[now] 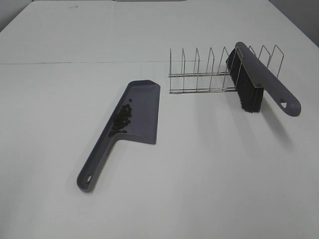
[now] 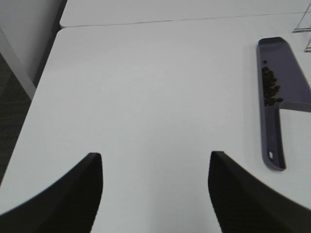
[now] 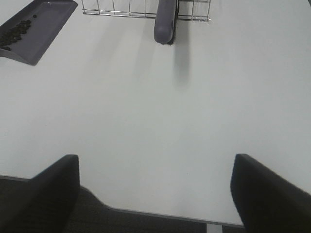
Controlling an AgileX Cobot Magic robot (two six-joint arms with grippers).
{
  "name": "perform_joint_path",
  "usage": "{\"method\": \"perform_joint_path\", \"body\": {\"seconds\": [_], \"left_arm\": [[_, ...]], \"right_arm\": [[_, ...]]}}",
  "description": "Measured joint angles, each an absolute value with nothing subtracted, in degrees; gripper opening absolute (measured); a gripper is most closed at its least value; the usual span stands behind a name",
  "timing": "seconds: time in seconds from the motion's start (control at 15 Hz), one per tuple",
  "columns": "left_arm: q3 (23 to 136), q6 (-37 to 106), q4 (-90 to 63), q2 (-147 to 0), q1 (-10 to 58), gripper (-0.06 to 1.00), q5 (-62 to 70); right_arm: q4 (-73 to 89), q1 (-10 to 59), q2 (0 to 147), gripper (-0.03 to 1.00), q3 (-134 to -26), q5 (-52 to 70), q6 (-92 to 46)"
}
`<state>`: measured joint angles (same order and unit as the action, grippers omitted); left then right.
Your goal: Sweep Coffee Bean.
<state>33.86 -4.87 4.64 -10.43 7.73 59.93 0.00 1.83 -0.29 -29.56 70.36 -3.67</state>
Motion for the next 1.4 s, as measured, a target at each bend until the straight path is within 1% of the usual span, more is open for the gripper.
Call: {"method": "perform_joint_path", "body": {"seconds": [0.27, 0.53, 0.8, 0.93, 1.07, 1.4], "left_arm": [[29.91, -0.74, -2.64, -3.09, 7.73, 0.58, 61.65], [29.74, -0.4, -2.81, -1.32, 7.73, 0.58, 61.65], [29.74, -0.34, -2.92, 0.34, 7.33, 0.58, 61.65], [29.74, -0.34, -3.15, 0.34, 4.76, 0.58, 61.65], [29.74, -0.34, -3.15, 0.34, -0.57, 0.58, 61.65], [29.74, 0.0, -3.15, 0.4, -1.15, 0.58, 61.65]], "right_arm": [[0.34, 1.89, -0.29, 0.75, -28.65, 70.24, -3.67], [0.46, 1.89, -0.29, 0.75, -26.53, 65.09, -3.67], [0.46, 1.89, -0.29, 0.75, -26.24, 63.94, -3.67], [0.46, 1.89, -0.29, 0.75, -26.24, 63.88, -3.67], [0.63, 1.89, -0.29, 0.75, -26.24, 63.88, -3.67], [0.92, 1.89, -0.29, 0.75, -26.24, 63.88, -3.67]]}}
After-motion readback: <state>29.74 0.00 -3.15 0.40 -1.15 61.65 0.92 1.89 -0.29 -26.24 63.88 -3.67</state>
